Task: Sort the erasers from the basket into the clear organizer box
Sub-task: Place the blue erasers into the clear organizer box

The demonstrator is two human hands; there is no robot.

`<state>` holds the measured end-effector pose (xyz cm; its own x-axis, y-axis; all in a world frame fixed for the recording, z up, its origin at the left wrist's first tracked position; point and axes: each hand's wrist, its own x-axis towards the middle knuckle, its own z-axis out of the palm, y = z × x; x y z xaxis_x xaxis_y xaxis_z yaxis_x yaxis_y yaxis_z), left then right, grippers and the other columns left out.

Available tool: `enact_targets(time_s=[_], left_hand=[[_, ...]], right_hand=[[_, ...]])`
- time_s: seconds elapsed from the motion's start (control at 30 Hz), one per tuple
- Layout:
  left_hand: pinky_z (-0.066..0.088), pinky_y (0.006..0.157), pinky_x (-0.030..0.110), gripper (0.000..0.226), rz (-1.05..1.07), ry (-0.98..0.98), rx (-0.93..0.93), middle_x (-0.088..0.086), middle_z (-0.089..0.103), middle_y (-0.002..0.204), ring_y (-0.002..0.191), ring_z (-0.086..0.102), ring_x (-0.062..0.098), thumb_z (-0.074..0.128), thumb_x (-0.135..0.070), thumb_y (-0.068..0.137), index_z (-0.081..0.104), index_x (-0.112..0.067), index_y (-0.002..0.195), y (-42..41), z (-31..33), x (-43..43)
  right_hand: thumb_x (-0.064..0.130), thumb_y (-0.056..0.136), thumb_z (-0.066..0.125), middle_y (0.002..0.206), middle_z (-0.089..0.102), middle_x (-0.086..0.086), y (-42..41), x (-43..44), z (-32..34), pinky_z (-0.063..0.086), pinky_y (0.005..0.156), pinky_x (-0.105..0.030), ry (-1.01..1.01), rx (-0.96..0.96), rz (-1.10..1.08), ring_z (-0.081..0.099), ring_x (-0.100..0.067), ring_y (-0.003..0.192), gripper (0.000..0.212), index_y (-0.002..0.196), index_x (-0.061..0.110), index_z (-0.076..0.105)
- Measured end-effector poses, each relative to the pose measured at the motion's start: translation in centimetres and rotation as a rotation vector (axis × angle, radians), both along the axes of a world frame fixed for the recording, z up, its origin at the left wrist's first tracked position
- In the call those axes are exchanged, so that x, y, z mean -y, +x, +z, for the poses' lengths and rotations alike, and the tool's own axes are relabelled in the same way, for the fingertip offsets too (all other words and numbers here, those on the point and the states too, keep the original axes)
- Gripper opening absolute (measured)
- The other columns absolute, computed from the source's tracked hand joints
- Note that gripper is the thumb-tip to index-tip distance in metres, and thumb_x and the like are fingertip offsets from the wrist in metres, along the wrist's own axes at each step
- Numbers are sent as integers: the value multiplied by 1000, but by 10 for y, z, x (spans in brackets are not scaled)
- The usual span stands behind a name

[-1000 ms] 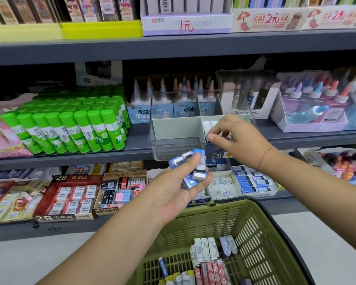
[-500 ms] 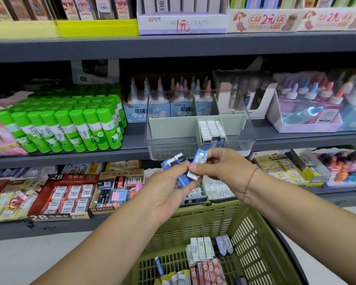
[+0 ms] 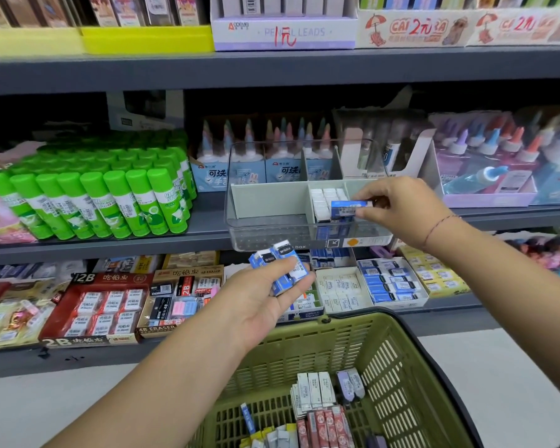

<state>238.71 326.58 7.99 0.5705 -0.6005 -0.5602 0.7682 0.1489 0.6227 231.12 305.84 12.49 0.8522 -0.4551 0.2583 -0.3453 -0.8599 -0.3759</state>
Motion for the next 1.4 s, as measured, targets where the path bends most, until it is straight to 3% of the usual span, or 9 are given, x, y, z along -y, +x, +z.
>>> enact_targets(time_s=[0.17,0.37,0.7,0.9,0.97,1.03,1.17,1.3,1.4], left_hand=[[60,58,34,19,-10,0,5,22,72,87,88,71,35,65,10,80,60,8,99,-1,-2,1],[61,62,34,26,-40,-12,12,20,73,86,83,72,36,69,8,77,60,8,101,-3,-1,1],[61,62,32,31,-70,-15,15,25,69,104,82,72,36,71,5,76,59,8,104,-5,3,1],[60,64,29,46,-107,-37,72,16,74,92,86,72,31,76,-3,61,63,4,105,-7,1,2],[59,62,26,47,-123,-33,119,12,75,90,85,73,26,77,-5,57,65,0,103,-7,0,2],[58,61,25,46,-130,-37,163,8,75,88,79,73,19,78,-6,56,67,-3,100,-8,1,2],[57,61,24,42,-148,-47,213,7,75,86,73,72,13,78,-8,55,69,-5,96,-13,2,3],[59,63,28,46,-89,-70,158,8,75,85,76,73,20,77,-8,58,64,-1,102,-10,4,1],[58,60,29,46,-45,-79,118,11,73,76,74,72,24,76,-5,58,62,3,101,-5,5,-2]], right_hand=[[24,81,73,67,52,16,2,2,-1,37,67,-22,-90,-2,-25,48,-5,62,15,94,19,68],[20,85,69,100,67,-3,16,-1,-4,47,83,-31,-220,-20,77,60,-20,91,24,108,14,69],[22,83,71,86,57,3,33,2,-13,49,79,-34,-231,-41,178,58,-18,81,9,81,14,69],[28,92,58,102,59,1,19,-6,-12,38,86,-25,-203,-8,166,54,-16,95,20,97,15,73],[33,92,57,96,59,5,11,-19,-10,39,82,-25,-98,49,184,55,-12,89,20,97,21,72],[36,89,59,86,65,5,4,-36,-5,47,75,-26,235,69,243,59,-10,77,18,91,21,70],[18,81,72,73,66,-15,-2,-56,-3,49,57,-19,699,-31,285,56,-10,55,14,89,8,69],[10,80,72,64,65,-5,-1,-41,7,45,45,-14,817,74,159,55,-6,47,9,83,4,66],[12,83,70,61,63,-2,1,-9,16,47,47,-18,599,272,-32,57,-8,49,7,86,10,64]])
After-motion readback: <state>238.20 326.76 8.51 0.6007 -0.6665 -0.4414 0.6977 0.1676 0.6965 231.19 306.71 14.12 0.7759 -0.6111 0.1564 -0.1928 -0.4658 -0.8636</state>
